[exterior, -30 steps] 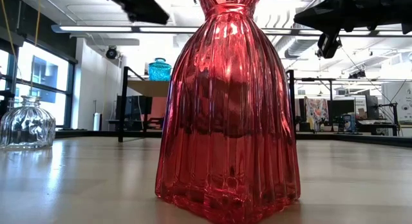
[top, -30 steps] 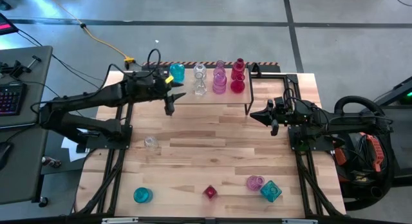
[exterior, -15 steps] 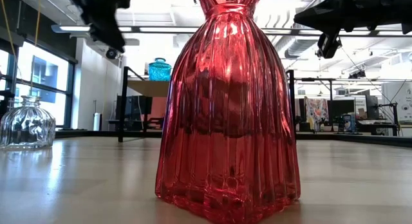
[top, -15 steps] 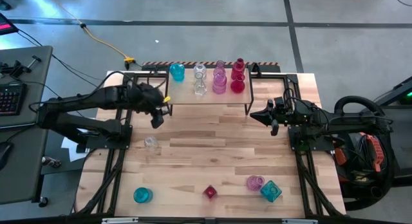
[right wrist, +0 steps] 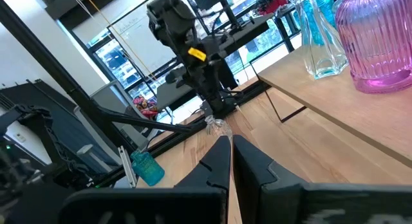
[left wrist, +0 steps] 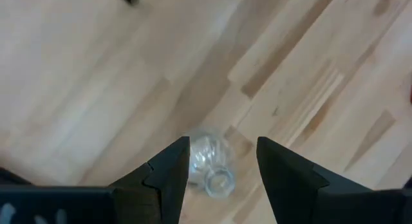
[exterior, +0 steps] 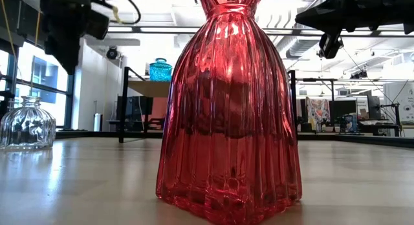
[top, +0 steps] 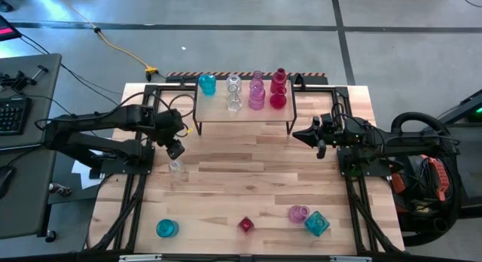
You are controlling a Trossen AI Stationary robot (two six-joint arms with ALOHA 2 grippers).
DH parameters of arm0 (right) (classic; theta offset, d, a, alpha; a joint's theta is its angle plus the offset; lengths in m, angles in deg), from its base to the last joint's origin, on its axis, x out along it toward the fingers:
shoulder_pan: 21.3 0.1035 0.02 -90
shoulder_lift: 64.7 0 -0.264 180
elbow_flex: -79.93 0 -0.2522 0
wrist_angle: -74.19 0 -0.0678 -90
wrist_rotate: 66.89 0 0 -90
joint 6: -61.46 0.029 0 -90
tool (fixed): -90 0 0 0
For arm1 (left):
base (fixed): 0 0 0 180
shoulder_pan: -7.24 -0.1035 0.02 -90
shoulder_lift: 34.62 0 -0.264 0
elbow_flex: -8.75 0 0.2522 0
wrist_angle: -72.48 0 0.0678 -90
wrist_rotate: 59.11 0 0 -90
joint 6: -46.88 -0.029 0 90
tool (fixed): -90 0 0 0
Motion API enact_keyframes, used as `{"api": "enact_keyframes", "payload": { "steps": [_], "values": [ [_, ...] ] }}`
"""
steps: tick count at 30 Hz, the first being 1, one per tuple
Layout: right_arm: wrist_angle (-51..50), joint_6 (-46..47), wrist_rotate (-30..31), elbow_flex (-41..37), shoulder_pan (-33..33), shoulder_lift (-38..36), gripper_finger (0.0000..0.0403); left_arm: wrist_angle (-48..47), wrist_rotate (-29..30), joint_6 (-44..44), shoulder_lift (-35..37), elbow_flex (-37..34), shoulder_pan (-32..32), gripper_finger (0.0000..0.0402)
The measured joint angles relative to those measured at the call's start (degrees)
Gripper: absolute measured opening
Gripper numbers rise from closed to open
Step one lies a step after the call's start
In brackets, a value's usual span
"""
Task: Sort vases onto shelf
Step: Put the transparent vase on the shelf aligned with the other transparent vase
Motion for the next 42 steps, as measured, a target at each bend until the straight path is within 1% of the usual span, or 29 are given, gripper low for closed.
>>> {"api": "enact_keyframes", "payload": {
  "steps": [5, 9, 15, 25, 34, 42],
  "values": [
    [0.0, 0.0, 0.0, 0.0, 0.0, 0.0, 0.0001, -0.1, -2.0, 3.1, 0.0, -2.3, 2.0, 0.017],
    [0.0, 0.0, 0.0, 0.0, 0.0, 0.0, 0.0001, -0.4, -1.2, 4.5, 0.0, -3.3, 4.6, 0.017],
    [0.0, 0.0, 0.0, 0.0, 0.0, 0.0, 0.0001, -0.2, -0.4, 8.7, 0.0, -7.2, 8.3, 0.017],
    [0.0, 0.0, 0.0, 0.0, 0.0, 0.0, 0.0001, 0.4, 1.4, 14.7, 0.0, -9.7, 13.4, 0.017],
    [0.0, 0.0, 0.0, 0.0, 0.0, 0.0, 0.0001, 1.0, 4.2, 14.9, 0.0, -10.2, 14.1, 0.017],
    [0.0, 0.0, 0.0, 0.0, 0.0, 0.0, 0.0001, 3.5, 3.3, 14.9, 0.0, -11.9, 14.1, 0.017]
  ]
}}
